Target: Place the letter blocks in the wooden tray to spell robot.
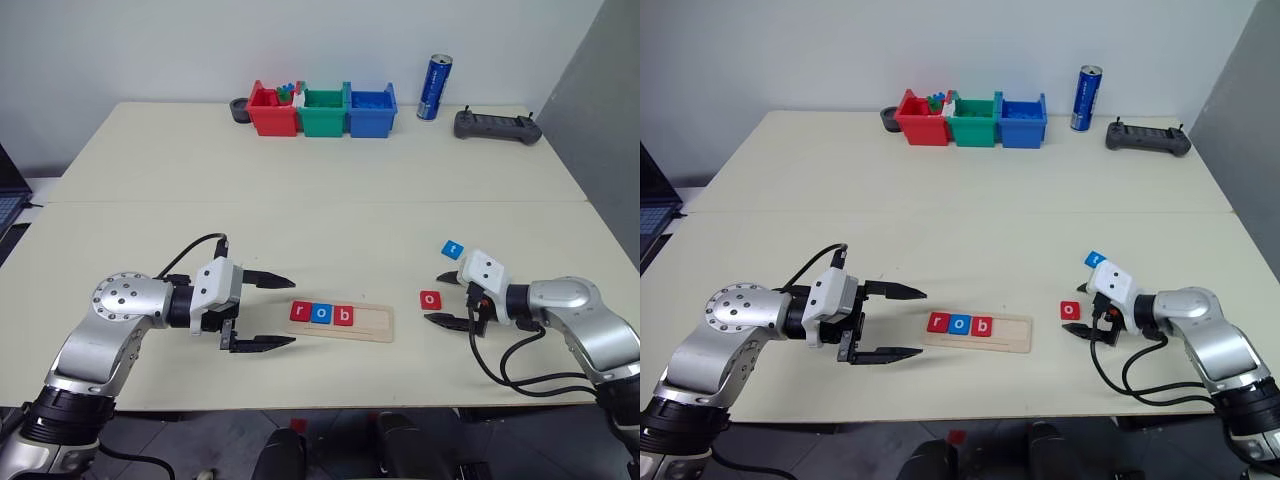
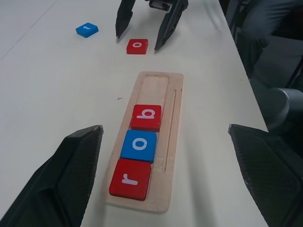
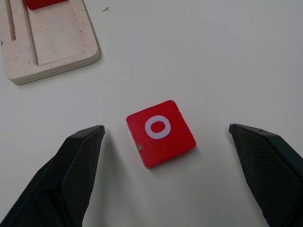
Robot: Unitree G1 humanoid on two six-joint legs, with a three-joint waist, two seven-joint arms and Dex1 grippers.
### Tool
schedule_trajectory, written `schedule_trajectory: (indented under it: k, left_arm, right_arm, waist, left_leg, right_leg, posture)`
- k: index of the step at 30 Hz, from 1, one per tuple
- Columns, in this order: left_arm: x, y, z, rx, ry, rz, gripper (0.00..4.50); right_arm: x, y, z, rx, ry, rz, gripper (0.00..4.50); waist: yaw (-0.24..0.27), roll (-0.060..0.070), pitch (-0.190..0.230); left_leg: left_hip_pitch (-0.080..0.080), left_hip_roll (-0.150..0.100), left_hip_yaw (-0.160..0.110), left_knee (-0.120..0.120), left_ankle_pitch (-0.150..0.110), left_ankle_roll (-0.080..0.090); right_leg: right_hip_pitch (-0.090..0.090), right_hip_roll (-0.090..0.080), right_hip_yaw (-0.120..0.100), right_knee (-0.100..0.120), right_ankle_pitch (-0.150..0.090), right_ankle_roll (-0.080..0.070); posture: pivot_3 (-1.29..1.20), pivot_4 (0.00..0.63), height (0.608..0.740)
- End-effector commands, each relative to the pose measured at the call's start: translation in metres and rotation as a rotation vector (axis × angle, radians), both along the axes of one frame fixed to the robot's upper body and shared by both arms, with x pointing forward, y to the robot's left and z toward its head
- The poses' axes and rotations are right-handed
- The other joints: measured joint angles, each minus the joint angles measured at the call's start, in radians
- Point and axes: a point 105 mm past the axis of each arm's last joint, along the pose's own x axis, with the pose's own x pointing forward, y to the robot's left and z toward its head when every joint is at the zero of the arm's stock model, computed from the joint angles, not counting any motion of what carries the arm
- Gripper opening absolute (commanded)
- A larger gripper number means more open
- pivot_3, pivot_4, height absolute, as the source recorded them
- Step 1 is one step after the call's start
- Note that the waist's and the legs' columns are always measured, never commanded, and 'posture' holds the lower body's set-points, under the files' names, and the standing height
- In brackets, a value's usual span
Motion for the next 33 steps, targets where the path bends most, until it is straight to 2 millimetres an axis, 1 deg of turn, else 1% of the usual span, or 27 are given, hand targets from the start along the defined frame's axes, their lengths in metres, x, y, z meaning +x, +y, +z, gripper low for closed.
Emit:
schedule_trajectory:
  k: [1,4,7,11,14,17,19,21,25,27,33]
  left_arm:
    - [-0.002,-0.002,0.006,0.007,-0.028,-0.011,4.5]
    - [-0.002,-0.002,0.007,0.009,-0.029,-0.009,4.5]
    - [-0.004,-0.002,0.008,0.011,-0.027,-0.007,4.5]
    - [-0.007,0.001,0.008,0.022,-0.02,0.002,4.5]
    - [-0.009,0.01,0.005,0.062,-0.016,0.008,4.5]
    - [-0.009,0.017,0.003,0.104,-0.023,0.008,4.5]
    - [-0.009,0.018,0.001,0.12,-0.028,0.005,4.5]
    - [-0.008,0.017,0.001,0.122,-0.031,0.0,4.5]
    - [-0.006,0.011,0.002,0.117,-0.037,-0.012,4.5]
    - [-0.006,0.01,0.003,0.117,-0.038,-0.015,4.5]
    - [-0.004,0.009,0.004,0.114,-0.041,-0.019,4.5]
  right_arm:
    - [0.002,0.004,0.001,0.0,0.012,0.045,4.47]
    - [0.003,0.004,-0.003,-0.011,0.036,0.064,3.89]
    - [0.005,0.005,-0.003,-0.006,0.042,0.069,2.88]
    - [0.003,0.011,0.007,0.013,0.022,0.091,1.43]
    - [-0.003,0.025,0.025,0.027,-0.027,0.131,1.44]
    - [-0.018,0.049,0.04,0.031,-0.05,0.19,1.44]
    - [-0.029,0.068,0.043,0.039,-0.049,0.227,1.44]
    - [-0.035,0.083,0.04,0.034,-0.043,0.239,1.44]
    - [-0.041,0.102,0.025,0.002,-0.014,0.249,1.44]
    - [-0.04,0.109,0.02,-0.01,-0.01,0.244,1.44]
    - [-0.033,0.114,0.014,-0.038,-0.016,0.236,1.44]
  waist:
    - [0.0,0.0,0.0]
    - [0.001,0.0,0.0]
    - [0.001,0.0,0.0]
    - [0.0,0.0,0.0]
    - [0.0,0.0,0.0]
    - [0.0,0.0,0.0]
    - [0.001,0.0,0.0]
    - [0.001,0.0,0.0]
    - [0.002,0.0,0.0]
    - [0.002,0.0,0.0]
    - [0.002,0.0,0.0]
  left_leg:
    - [0.0,0.0,0.0,0.0,0.0,0.0]
    - [0.0,0.0,0.0,0.0,0.0,0.0]
    - [0.0,0.0,0.0,0.0,0.0,0.0]
    - [0.0,0.0,0.0,0.0,0.0,0.0]
    - [0.0,0.0,0.0,0.0,0.0,0.0]
    - [0.0,0.0,-0.001,0.0,0.0,0.0]
    - [0.0,0.0,-0.001,0.0,0.0,0.0]
    - [0.0,0.0,-0.001,0.0,0.0,0.0]
    - [0.0,0.0,-0.001,0.0,0.0,0.0]
    - [0.0,0.0,-0.001,0.0,0.0,0.0]
    - [0.0,0.0,-0.001,0.0,0.0,0.0]
  right_leg:
    - [0.0,0.0,0.0,0.0,0.0,0.0]
    - [0.0,0.0,0.0,0.0,0.0,0.0]
    - [0.0,0.0,0.0,0.0,0.0,0.0]
    - [0.0,0.0,0.0,0.001,0.0,0.0]
    - [0.0,0.0,0.0,0.001,0.0,0.0]
    - [0.0,0.0,0.0,0.001,0.0,0.0]
    - [0.0,0.0,0.0,0.001,0.0,0.0]
    - [0.0,0.0,0.0,0.001,0.0,0.0]
    - [0.0,0.0,0.0,0.001,0.0,0.0]
    - [0.0,0.0,0.0,0.0,0.0,0.0]
    - [-0.001,0.0,-0.001,0.0,0.0,0.0]
  posture:
    - [0.0,0.15,0.74]
    - [0.0,0.15,0.74]
    - [0.0,0.15,0.74]
    - [0.0,0.15,0.74]
    - [0.0,0.15,0.74]
    - [0.0,0.15,0.74]
    - [0.0,0.15,0.74]
    - [0.0,0.15,0.74]
    - [0.0,0.15,0.74]
    - [0.0,0.15,0.74]
    - [0.0,0.15,0.74]
